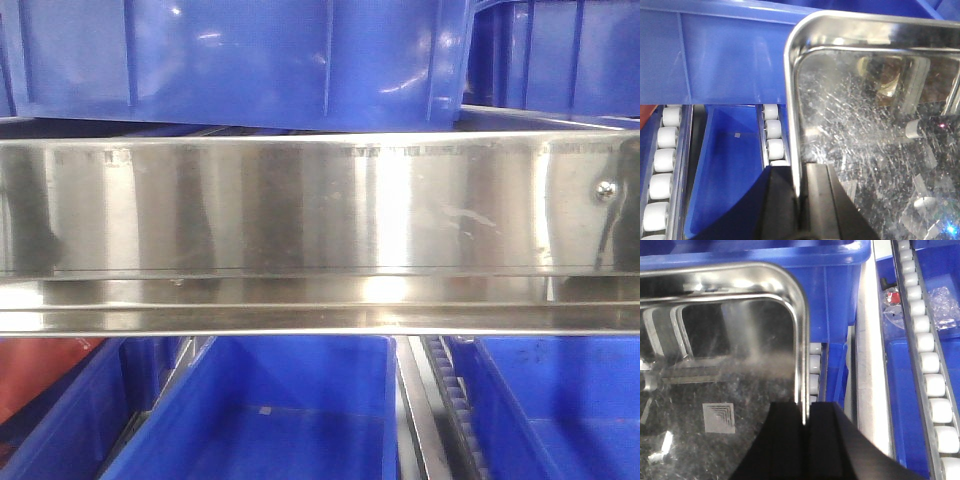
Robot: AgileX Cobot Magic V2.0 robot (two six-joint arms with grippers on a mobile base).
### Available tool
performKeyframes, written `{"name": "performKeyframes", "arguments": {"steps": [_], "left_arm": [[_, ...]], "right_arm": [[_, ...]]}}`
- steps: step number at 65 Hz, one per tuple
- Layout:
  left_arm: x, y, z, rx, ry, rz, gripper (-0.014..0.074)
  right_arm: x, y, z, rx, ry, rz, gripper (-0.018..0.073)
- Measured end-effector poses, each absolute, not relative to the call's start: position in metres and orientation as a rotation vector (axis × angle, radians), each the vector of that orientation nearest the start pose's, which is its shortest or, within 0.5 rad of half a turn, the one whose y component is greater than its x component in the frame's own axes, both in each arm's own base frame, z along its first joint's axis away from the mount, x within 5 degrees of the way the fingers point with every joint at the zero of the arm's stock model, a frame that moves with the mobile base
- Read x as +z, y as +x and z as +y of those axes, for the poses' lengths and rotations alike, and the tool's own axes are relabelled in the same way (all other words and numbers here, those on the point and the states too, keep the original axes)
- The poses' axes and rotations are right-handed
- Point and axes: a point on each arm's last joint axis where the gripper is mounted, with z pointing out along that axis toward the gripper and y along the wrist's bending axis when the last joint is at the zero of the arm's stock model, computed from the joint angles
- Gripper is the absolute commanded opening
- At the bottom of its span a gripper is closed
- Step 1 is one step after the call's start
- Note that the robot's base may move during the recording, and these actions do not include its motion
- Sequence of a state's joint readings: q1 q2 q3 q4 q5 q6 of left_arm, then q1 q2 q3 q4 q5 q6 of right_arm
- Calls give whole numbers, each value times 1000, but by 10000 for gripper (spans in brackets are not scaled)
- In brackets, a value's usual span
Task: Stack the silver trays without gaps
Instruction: 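Hold the tray in both grippers while the base backs away from the rack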
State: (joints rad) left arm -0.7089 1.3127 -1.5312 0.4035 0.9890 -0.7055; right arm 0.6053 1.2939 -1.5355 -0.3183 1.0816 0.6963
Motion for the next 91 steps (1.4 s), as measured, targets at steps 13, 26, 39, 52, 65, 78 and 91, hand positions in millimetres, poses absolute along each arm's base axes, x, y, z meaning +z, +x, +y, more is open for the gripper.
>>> {"name": "performKeyframes", "arguments": {"steps": [13, 26, 39, 52, 65, 78, 91], "left_arm": [[451, 222, -151, -303, 72, 2189, -16], [451, 222, -151, -304, 70, 2189, -16], [451, 222, -151, -304, 70, 2189, -16], [451, 222, -151, -304, 70, 2189, -16], [451, 222, -151, -304, 70, 2189, -16], [451, 222, -151, -302, 70, 2188, -16], [451, 222, -151, -302, 70, 2188, -16]], "right_arm": [[449, 224, 125, 284, 71, 2281, -57], [449, 224, 125, 284, 71, 2281, -57], [449, 224, 125, 284, 71, 2281, -57], [449, 224, 125, 284, 71, 2281, -57], [449, 224, 125, 285, 71, 2279, -57], [449, 224, 125, 285, 71, 2279, -57], [449, 224, 125, 285, 71, 2279, -57]]}}
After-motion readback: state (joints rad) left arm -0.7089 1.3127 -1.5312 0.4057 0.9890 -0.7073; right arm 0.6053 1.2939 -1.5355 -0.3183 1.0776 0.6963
